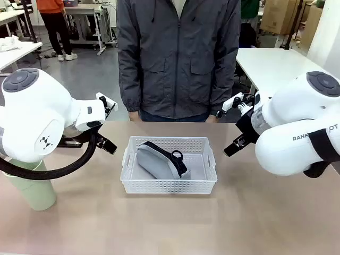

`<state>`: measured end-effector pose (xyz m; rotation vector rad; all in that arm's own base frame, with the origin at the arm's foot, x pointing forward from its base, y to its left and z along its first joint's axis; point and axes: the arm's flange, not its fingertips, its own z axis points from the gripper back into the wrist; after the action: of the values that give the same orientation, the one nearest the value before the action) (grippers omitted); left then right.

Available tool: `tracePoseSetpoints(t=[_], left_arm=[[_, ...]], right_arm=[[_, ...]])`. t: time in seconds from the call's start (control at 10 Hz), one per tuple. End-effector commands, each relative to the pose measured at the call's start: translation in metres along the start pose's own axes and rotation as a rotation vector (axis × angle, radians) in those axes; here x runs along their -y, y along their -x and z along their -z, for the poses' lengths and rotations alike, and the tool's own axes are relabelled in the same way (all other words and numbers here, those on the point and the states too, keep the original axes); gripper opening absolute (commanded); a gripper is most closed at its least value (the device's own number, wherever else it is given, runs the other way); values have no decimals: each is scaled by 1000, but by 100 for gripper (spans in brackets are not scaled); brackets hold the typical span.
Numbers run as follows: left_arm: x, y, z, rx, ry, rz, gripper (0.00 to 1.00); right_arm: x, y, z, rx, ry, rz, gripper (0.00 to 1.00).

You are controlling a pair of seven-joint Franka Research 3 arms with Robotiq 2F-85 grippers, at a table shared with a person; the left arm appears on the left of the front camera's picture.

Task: Efficiently arrange items inside the basket to fit them all.
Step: Pick up the Digital clock and place it inside the Organizing basket.

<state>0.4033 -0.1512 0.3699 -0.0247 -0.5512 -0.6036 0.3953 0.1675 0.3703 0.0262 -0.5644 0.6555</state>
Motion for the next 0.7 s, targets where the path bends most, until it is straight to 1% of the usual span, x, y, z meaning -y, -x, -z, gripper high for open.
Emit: tracePoseSetpoints(t=[0.0,0.6], left_arm=[[0,0,0,0,0,0,100],[0,0,0,0,0,0,100]], right_arm=[[0,0,0,0,0,0,100],[0,0,0,0,0,0,100]])
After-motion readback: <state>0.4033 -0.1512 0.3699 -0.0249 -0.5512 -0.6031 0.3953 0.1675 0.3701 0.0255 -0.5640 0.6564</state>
